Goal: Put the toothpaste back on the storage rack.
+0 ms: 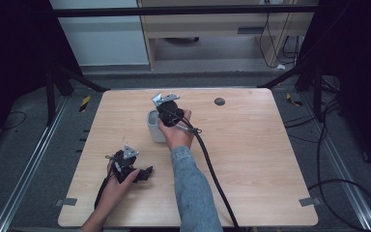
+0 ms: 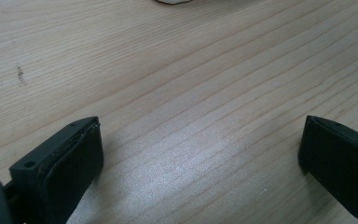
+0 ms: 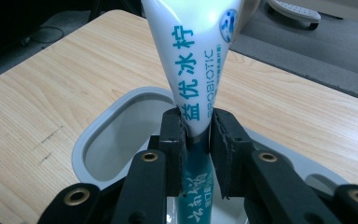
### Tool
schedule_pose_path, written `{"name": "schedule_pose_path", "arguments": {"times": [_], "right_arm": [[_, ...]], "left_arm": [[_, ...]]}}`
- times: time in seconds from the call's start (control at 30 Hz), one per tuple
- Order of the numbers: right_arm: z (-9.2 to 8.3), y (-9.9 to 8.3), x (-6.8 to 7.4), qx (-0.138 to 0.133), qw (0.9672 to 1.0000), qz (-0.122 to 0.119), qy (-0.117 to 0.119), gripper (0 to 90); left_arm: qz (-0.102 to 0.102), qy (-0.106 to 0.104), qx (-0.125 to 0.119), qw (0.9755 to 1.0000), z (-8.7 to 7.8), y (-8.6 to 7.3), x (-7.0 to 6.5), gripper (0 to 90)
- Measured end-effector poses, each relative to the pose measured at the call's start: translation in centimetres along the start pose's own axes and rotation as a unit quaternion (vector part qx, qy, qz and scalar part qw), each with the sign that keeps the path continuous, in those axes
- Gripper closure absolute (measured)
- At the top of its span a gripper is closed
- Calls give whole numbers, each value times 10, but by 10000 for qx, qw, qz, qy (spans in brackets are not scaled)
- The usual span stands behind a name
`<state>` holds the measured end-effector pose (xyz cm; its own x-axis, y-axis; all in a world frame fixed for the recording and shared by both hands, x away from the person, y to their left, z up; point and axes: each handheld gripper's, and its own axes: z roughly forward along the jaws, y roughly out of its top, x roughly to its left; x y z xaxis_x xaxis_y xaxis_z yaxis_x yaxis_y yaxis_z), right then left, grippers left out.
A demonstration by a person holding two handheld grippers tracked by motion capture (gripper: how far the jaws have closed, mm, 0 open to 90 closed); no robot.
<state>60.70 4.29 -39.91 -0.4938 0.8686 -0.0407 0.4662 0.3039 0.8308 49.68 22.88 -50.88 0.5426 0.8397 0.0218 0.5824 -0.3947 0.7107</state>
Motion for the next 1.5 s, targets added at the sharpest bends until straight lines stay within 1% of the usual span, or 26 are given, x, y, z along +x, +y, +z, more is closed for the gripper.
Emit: {"name": "schedule_pose_path", "arguments": {"times": [0.33,0.67,1.07,1.2,1.27,1.37,1.5], "right_arm": [[-14,-3,-7,-57,10000,63,-15,728],[-28,0,-7,-111,9999,-39,10,730],[-42,2,-14,-91,9999,-89,-34,722],[-49,2,-17,-63,9999,-126,-47,718],[-53,1,-19,-42,9998,-181,-57,714],[-57,-1,-21,32,9999,-151,-34,690],[-59,-5,-25,155,9997,-186,-75,652]], "left_arm": [[0,-1,3,10000,0,0,0,0],[-5,6,-2,10000,0,0,0,0],[-6,6,-2,10000,0,0,0,0],[-5,6,-1,10000,0,0,0,0],[-10,8,-3,10000,0,0,0,0],[-32,15,-16,10000,1,0,0,0],[-32,12,-16,10000,1,1,0,0]]}}
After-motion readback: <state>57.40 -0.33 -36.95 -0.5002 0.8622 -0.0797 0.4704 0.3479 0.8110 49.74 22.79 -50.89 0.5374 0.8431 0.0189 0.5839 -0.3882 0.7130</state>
